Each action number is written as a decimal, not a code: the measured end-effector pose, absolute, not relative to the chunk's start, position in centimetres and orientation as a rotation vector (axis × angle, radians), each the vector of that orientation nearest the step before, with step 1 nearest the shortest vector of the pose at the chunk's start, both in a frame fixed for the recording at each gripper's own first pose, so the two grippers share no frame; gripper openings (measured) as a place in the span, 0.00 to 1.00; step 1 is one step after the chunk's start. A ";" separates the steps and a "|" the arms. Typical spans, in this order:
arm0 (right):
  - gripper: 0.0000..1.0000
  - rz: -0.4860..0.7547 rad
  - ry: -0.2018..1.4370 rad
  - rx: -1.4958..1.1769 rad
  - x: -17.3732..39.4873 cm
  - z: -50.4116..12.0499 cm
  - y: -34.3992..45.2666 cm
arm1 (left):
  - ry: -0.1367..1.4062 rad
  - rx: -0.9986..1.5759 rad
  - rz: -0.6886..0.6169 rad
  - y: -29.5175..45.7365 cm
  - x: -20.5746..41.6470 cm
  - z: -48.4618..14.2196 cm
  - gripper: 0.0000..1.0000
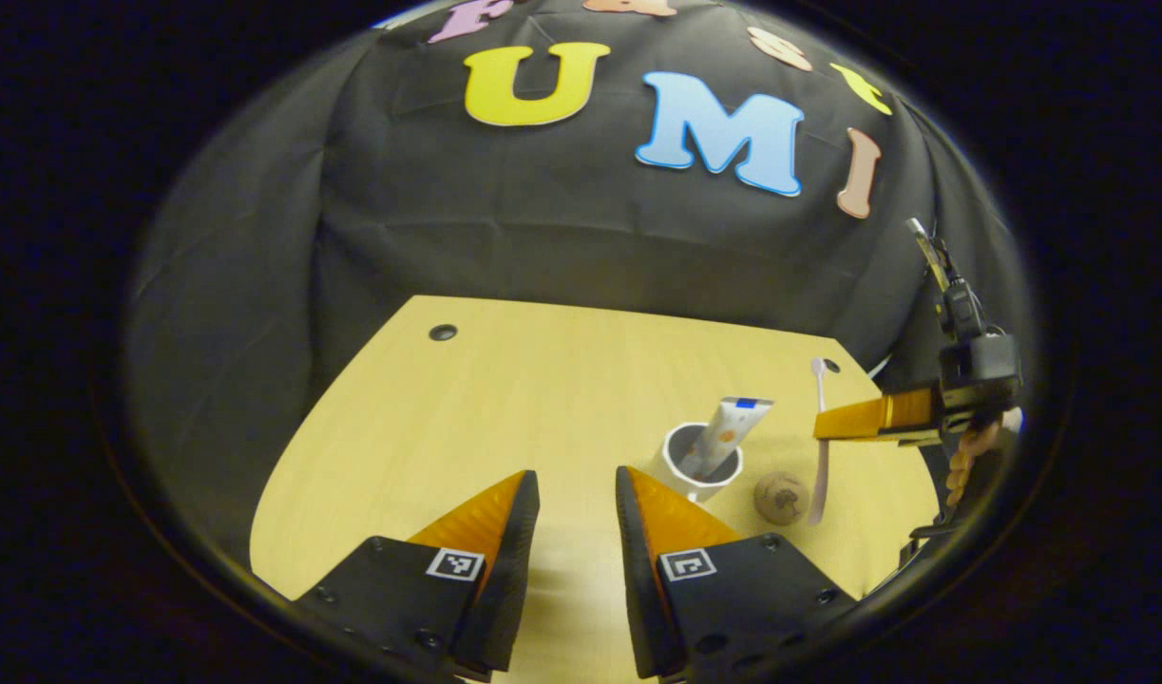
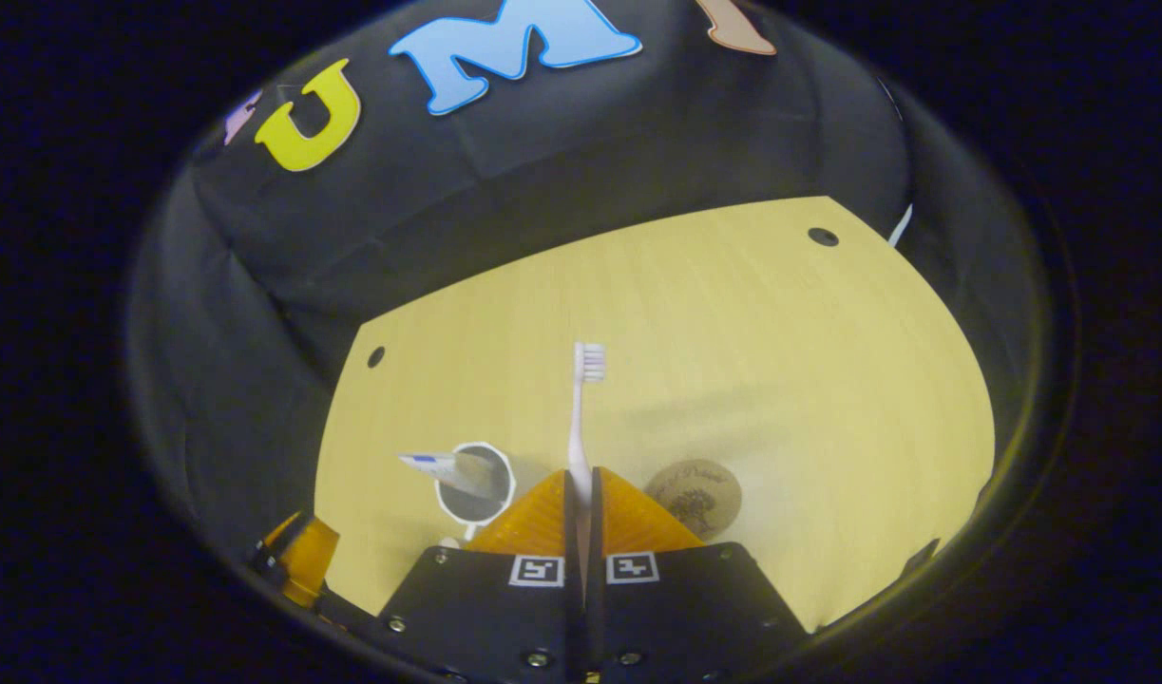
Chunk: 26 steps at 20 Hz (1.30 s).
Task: Put the toothbrush and toothpaste on the desktop into the cup, then pick up the cup and place it on the coaster on the desktop.
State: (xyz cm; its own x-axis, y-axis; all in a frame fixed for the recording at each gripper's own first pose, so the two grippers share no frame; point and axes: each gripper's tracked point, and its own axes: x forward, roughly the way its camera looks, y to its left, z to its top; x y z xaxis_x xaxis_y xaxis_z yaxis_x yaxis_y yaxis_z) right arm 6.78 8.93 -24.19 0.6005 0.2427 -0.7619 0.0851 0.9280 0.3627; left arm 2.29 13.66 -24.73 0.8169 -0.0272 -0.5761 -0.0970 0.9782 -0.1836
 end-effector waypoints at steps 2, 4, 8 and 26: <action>0.02 0.098 0.890 0.403 8.6 -23.6 9.9 | 0.624 -0.220 0.093 16.6 0.7 -25.1 0.53; 0.02 0.084 0.865 0.415 10.7 -23.6 10.4 | 0.633 -0.223 0.145 19.4 -1.2 -25.4 0.53; 0.02 0.060 0.829 0.426 14.1 -23.8 10.9 | 0.652 -0.219 0.234 23.5 -4.0 -25.8 0.53; 0.02 0.244 0.666 0.224 16.0 -25.1 17.1 | 0.702 -0.222 0.321 23.6 -8.8 -26.8 0.53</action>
State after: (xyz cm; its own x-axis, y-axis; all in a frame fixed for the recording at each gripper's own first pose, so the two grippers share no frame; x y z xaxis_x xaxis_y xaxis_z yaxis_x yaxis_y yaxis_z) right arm 15.99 17.10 -25.09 0.7598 0.2931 -0.5804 -0.1509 0.9478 0.2811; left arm -8.80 23.59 -26.79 0.7175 0.2139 -0.6629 -0.3615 0.9278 -0.0919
